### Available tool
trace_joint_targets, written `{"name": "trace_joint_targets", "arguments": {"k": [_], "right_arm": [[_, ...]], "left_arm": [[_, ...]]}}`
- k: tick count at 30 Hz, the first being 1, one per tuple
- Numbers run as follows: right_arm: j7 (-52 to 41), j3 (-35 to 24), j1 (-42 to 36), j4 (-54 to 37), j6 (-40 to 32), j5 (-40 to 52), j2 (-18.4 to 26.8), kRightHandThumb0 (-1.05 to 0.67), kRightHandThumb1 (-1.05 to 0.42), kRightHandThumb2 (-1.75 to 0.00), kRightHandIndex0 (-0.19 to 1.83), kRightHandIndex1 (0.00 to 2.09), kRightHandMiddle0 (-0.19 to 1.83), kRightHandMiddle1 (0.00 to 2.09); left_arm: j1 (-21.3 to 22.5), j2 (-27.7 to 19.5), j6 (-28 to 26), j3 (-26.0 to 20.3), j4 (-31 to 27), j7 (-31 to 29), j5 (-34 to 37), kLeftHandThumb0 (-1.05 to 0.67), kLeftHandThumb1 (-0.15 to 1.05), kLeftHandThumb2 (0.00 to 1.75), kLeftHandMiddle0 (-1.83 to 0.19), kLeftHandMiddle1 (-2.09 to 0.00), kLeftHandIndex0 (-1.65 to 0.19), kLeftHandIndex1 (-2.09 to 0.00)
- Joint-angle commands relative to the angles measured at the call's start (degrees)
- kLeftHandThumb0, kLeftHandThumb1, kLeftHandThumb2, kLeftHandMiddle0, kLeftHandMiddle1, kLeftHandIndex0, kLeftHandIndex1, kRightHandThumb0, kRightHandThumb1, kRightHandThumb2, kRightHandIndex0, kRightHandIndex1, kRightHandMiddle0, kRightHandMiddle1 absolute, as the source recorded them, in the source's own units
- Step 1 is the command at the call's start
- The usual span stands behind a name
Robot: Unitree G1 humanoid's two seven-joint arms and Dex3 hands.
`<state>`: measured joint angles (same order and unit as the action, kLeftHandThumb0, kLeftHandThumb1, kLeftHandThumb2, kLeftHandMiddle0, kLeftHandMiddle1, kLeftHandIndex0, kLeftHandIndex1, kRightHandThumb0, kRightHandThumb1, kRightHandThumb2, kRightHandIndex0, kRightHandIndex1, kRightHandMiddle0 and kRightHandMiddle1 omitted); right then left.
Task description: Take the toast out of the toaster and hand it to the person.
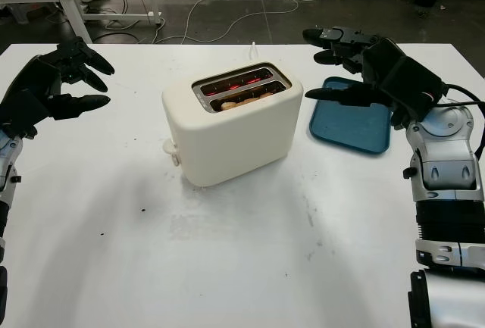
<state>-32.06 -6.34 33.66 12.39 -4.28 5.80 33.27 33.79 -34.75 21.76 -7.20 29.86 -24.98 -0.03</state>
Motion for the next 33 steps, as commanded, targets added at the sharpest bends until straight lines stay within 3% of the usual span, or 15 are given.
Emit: {"name": "trace_joint_targets", "arguments": {"k": [1,33], "right_arm": [[0.0,-0.1,0.6,0.4,0.5,0.2,-0.2,-0.63,-0.72,0.0,0.0,0.82,0.44,0.0],[0.4,0.3,0.8,0.3,0.2,-0.3,-0.2,-0.65,-0.72,0.0,0.01,0.83,0.46,0.01]], "left_arm": [[0.2,-0.6,0.4,0.0,-0.4,0.2,-0.4,-1.05,0.92,0.06,-0.28,-1.53,-0.21,-1.44],[0.3,-0.7,0.0,0.0,-0.8,0.3,-0.8,-1.05,0.92,0.07,-0.27,-1.53,-0.2,-1.44]]}}
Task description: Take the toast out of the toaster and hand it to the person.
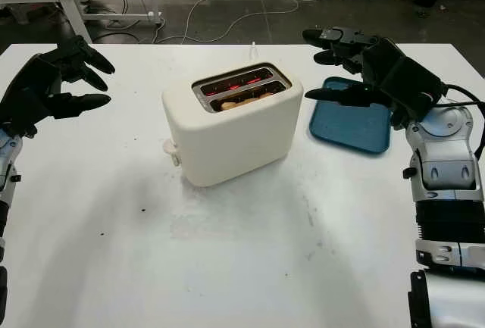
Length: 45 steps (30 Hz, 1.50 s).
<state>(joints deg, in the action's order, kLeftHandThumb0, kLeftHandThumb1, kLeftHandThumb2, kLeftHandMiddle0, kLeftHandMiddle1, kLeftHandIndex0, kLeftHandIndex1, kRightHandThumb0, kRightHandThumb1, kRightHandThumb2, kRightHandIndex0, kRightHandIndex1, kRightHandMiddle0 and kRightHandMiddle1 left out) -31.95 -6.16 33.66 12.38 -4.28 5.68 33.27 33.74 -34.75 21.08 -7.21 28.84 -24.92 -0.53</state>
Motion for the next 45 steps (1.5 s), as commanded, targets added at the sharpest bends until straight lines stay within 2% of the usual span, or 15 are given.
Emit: {"name": "trace_joint_targets", "arguments": {"k": [1,22,32,34,39,45], "right_arm": [[0.3,0.1,0.9,0.3,0.1,-0.1,-0.3,-0.65,-0.71,0.0,0.01,0.83,0.46,0.01],[-0.3,0.3,1.2,0.7,0.4,0.2,-0.2,-0.63,-0.72,0.0,0.0,0.84,0.45,0.01],[1.5,0.2,1.6,0.1,0.4,-0.7,-0.6,-0.54,-0.7,0.0,0.01,0.86,0.46,0.02],[1.8,0.4,2.5,0.7,2.0,-1.6,-0.2,-0.5,-0.69,0.0,0.02,0.87,0.47,0.02],[1.8,0.7,6.4,1.8,4.5,-3.0,0.2,-0.56,-0.68,0.0,0.02,0.86,0.48,0.02],[2.3,2.6,13.4,4.4,8.5,-6.6,0.5,-0.45,-0.63,0.0,0.08,0.88,0.54,0.06]], "left_arm": [[0.3,-0.6,0.6,0.0,0.1,0.1,-0.2,-1.05,0.92,0.07,-0.27,-1.53,-0.2,-1.44],[0.1,-0.6,0.2,-0.1,-0.3,0.1,-0.1,-1.05,0.92,0.07,-0.27,-1.53,-0.2,-1.44],[0.0,-0.4,0.3,-0.2,-0.2,-0.1,0.3,-1.05,0.92,0.07,-0.26,-1.54,-0.2,-1.44],[0.0,-0.4,0.1,-0.2,-0.2,0.1,0.2,-1.05,0.92,0.06,-0.26,-1.54,-0.2,-1.44],[-0.1,-0.3,-0.1,-0.3,-0.2,0.1,0.3,-1.05,0.92,0.05,-0.27,-1.53,-0.21,-1.43],[0.0,-0.3,0.3,-0.4,0.3,-0.2,0.6,-1.05,0.92,0.05,-0.27,-1.52,-0.22,-1.42]]}}
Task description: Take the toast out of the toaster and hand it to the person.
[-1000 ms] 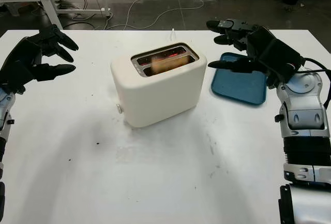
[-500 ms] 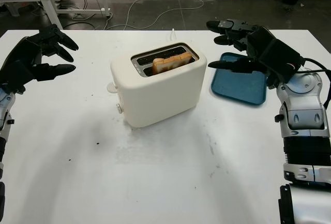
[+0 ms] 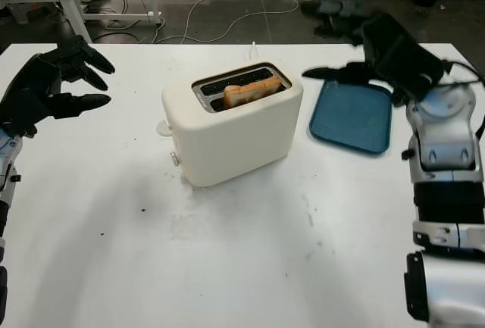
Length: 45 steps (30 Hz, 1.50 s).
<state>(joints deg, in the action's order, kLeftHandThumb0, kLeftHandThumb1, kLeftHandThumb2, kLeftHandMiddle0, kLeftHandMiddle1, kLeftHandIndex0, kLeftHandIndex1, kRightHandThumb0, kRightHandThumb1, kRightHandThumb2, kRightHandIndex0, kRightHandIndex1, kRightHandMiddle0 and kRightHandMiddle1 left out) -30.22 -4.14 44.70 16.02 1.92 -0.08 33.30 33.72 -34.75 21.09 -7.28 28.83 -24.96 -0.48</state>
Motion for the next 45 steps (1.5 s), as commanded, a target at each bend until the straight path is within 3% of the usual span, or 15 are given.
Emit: {"name": "trace_joint_targets", "arguments": {"k": [1,6,11,13,15,18,20,24,32,35,40,45], "right_arm": [[0.4,1.1,3.9,2.7,5.5,-1.6,0.6,-0.44,-0.61,0.0,0.12,0.9,0.57,0.07],[0.7,5.1,10.3,8.6,12.8,-7.6,1.6,-0.51,-0.57,0.0,0.26,0.92,0.65,0.12],[1.4,9.3,13.5,10.3,17.9,-13.7,2.2,-0.49,-0.53,0.0,0.48,0.78,0.75,0.15],[2.1,11.0,14.0,10.4,19.1,-16.5,2.4,-0.63,-0.54,-0.01,0.66,1.06,0.8,0.14],[0.3,12.1,14.6,10.3,18.2,-17.1,2.2,-0.62,-0.54,0.0,0.64,1.19,0.82,0.12],[-0.5,14.3,15.4,10.4,18.7,-19.6,2.3,-0.72,-0.59,0.0,0.69,0.66,0.86,0.07],[-1.7,15.6,16.1,11.7,20.0,-20.0,2.1,-0.71,-0.61,-0.01,0.75,0.55,0.88,0.06],[-3.7,16.8,16.7,14.5,24.0,-19.3,2.0,-0.65,-0.63,-0.01,0.83,0.55,0.95,0.09],[-2.8,19.0,17.2,15.6,26.0,-22.4,1.5,-0.63,-0.65,-0.01,0.88,0.6,0.98,0.08],[-2.5,19.4,17.6,16.6,26.6,-22.8,1.1,-0.65,-0.66,0.0,0.82,0.71,0.99,0.07],[-1.3,20.0,18.0,18.2,26.8,-23.9,0.3,-0.57,-0.65,0.0,0.74,0.71,0.98,0.06],[1.4,20.7,18.6,21.3,28.6,-25.3,-0.5,-0.6,-0.64,0.0,0.8,0.72,1.0,0.06]], "left_arm": [[0.0,-0.3,0.3,-0.3,0.4,-0.1,0.5,-1.05,0.92,0.05,-0.28,-1.51,-0.22,-1.42],[-0.2,-0.3,-0.5,-0.2,-0.5,0.3,0.1,-1.05,0.92,0.05,-0.29,-1.51,-0.23,-1.41],[-0.2,-0.3,0.3,-0.4,-0.1,0.0,0.4,-1.05,0.92,0.06,-0.28,-1.52,-0.22,-1.42],[-0.2,-0.2,0.2,-0.5,-0.1,0.2,0.4,-1.05,0.92,0.06,-0.28,-1.52,-0.22,-1.42],[-0.3,-0.1,-0.1,-0.6,-0.2,0.1,0.6,-1.05,0.92,0.06,-0.28,-1.52,-0.22,-1.43],[-0.2,-0.1,0.1,-0.6,0.0,0.0,0.6,-1.05,0.92,0.05,-0.28,-1.52,-0.22,-1.42],[-0.1,-0.2,0.4,-0.5,0.2,0.1,0.4,-1.05,0.92,0.06,-0.28,-1.52,-0.22,-1.42],[0.0,-0.2,0.5,-0.5,0.2,0.1,0.3,-1.05,0.92,0.06,-0.28,-1.51,-0.22,-1.42],[0.0,-0.2,0.1,-0.3,-0.2,0.4,-0.1,-1.05,0.92,0.06,-0.29,-1.51,-0.22,-1.42],[0.1,-0.2,0.3,-0.4,0.0,0.3,0.1,-1.05,0.92,0.07,-0.28,-1.52,-0.21,-1.42],[0.2,-0.1,1.4,-0.4,0.8,0.1,0.3,-1.05,0.92,0.06,-0.28,-1.52,-0.21,-1.42],[0.2,0.0,0.9,-0.5,0.7,0.0,0.5,-1.05,0.92,0.05,-0.29,-1.51,-0.23,-1.41]]}}
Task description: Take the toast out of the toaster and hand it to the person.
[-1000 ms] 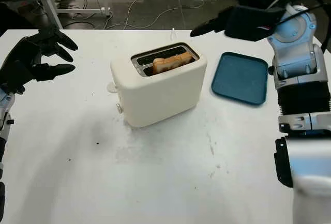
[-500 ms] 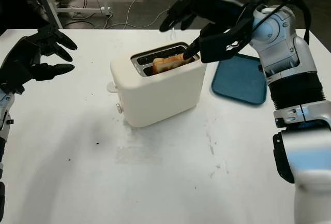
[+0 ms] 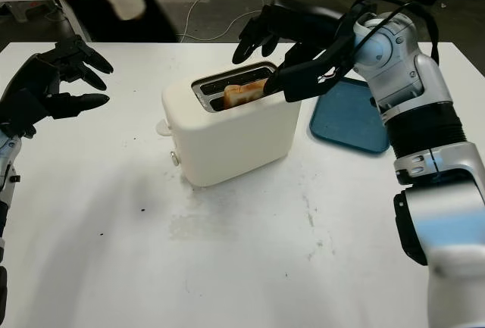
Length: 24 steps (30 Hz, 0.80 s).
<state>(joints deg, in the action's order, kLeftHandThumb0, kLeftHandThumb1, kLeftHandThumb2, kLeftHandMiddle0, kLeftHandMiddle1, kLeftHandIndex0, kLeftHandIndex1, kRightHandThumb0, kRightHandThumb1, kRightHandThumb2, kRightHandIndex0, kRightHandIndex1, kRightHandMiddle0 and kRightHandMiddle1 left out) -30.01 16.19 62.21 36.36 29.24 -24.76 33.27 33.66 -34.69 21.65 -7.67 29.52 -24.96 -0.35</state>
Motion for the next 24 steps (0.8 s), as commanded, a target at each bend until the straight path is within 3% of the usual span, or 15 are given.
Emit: {"name": "trace_joint_targets", "arguments": {"k": [1,8,12,17,20,24], "right_arm": [[1.8,0.5,1.3,1.6,1.7,-0.9,-0.7,-0.6,-0.64,0.0,0.81,0.74,1.0,0.06],[4.6,1.2,2.0,4.6,3.6,-3.0,-1.5,-0.62,-0.64,0.0,0.78,0.73,1.0,0.05],[4.4,1.7,1.8,3.8,1.1,-4.0,-1.7,-0.63,-0.66,-0.01,0.75,0.7,0.97,0.03],[3.9,2.1,1.5,4.3,0.8,-3.9,-2.1,-0.54,-0.67,-0.01,0.79,0.64,0.96,0.02],[4.4,2.3,1.5,5.4,1.6,-3.9,-2.4,-0.55,-0.68,0.0,0.8,0.8,0.96,0.01],[3.8,2.7,1.7,5.9,0.6,-3.9,-2.8,-0.54,-0.66,0.0,0.77,0.76,0.97,0.01]], "left_arm": [[0.3,-0.1,0.5,0.0,0.0,0.1,0.2,-1.05,0.92,0.05,-0.29,-1.5,-0.22,-1.41],[0.1,-0.1,0.7,0.0,-0.2,0.0,0.3,-1.05,0.92,0.06,-0.29,-1.51,-0.21,-1.42],[0.0,0.1,0.6,-0.1,-0.2,0.0,0.5,-1.05,0.92,0.05,-0.28,-1.51,-0.21,-1.42],[0.0,0.1,0.1,-0.1,-0.3,0.1,0.5,-1.05,0.92,0.05,-0.29,-1.5,-0.22,-1.41],[-0.1,0.3,0.0,-0.3,-0.2,0.0,1.0,-1.05,0.92,0.03,-0.29,-1.49,-0.23,-1.4],[-0.2,0.2,0.0,-0.3,-0.2,0.0,1.1,-1.05,0.92,0.03,-0.3,-1.48,-0.24,-1.38]]}}
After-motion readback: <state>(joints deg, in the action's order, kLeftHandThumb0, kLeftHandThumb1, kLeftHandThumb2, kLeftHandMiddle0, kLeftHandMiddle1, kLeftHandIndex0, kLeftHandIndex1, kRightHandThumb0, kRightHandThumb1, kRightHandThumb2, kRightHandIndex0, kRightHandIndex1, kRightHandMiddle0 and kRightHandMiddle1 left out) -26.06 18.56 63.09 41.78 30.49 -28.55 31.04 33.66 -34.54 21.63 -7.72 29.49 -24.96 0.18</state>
